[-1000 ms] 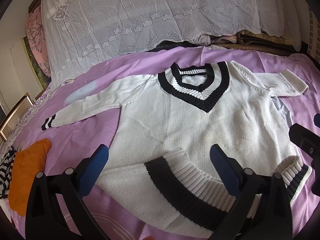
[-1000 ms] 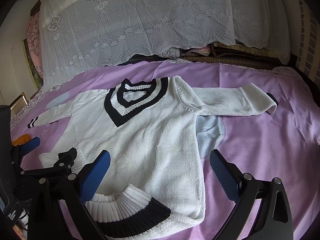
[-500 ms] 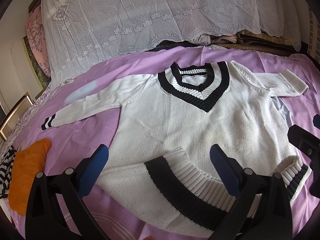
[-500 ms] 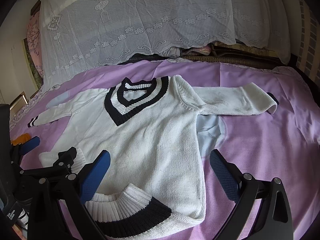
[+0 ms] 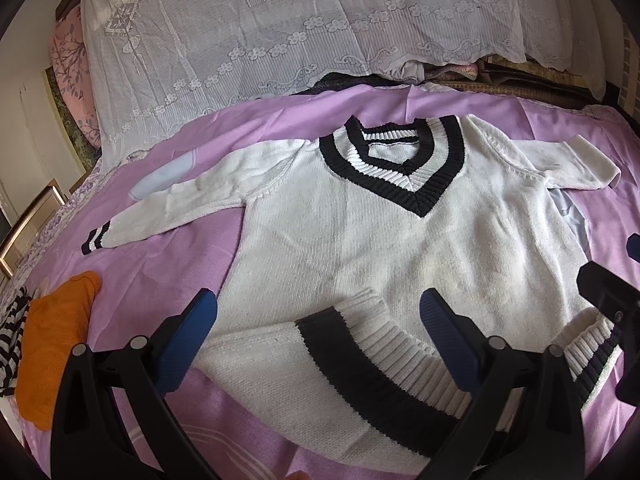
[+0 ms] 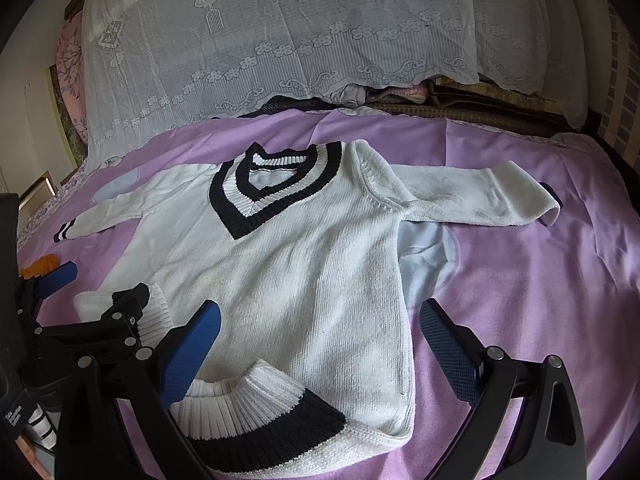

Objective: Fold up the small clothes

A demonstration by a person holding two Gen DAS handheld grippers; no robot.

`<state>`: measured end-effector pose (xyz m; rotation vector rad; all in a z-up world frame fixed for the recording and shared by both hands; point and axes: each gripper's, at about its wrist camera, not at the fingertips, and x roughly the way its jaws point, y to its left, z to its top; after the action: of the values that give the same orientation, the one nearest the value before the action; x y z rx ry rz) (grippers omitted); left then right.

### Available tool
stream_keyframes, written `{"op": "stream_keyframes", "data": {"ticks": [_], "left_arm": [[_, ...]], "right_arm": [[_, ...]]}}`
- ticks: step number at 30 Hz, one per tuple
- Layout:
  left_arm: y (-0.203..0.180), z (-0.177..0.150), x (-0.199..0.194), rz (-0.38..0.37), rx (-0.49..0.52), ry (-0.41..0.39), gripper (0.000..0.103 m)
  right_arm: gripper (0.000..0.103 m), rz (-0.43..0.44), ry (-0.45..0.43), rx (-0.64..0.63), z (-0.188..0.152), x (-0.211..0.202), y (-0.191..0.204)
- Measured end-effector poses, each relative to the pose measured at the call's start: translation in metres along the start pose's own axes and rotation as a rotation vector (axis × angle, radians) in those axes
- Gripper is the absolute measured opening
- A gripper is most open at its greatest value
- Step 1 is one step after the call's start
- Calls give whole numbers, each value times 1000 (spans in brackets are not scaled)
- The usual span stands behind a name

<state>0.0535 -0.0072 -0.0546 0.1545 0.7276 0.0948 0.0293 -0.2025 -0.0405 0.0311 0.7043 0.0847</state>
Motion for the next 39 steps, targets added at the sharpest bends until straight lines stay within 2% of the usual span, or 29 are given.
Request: {"op": "stream_keyframes", "data": {"ticks": [6,10,13,16,18,21,22,23,24,29,31,36,39], "left_arm": [[23,-6,20,-98,-83,107,99],[34,-9,23,-138,-106,115,99],[39,-16,21,-177,-97,111,99],[42,-23,19,-232,-90,114,99],[41,-25,15,-272,-82,106,99],[39,-27,10,-318,-60,90,99],[39,-28,9,-327,-58,88,99],[40,-30,8,-334,-57,89,99],[40,-32,8,-341,-52,94,99],[45,-51,1,-332,-12,121,99],[49,-61,-6,-337,5,127,99],[62,-93,-19,-377,39,198,99],[78,-90,-28,-369,0,191,99]], "right_arm": [[100,16,124,-14,-5,2,-5],[100,30,24,-26,-7,-3,-10],[100,16,6,-81,-15,-3,-7],[99,6,34,-117,-26,0,-8],[97,30,48,-112,-29,3,-9],[86,75,67,-110,-31,7,-6],[76,89,72,-117,-32,8,-4],[62,115,82,-120,-33,9,-3],[53,142,91,-118,-34,10,-1],[21,179,88,-122,-43,-6,-5],[16,196,84,-113,-53,-21,-13],[18,230,129,-77,-86,-46,-36],[19,243,145,-64,-92,-54,-41]]}}
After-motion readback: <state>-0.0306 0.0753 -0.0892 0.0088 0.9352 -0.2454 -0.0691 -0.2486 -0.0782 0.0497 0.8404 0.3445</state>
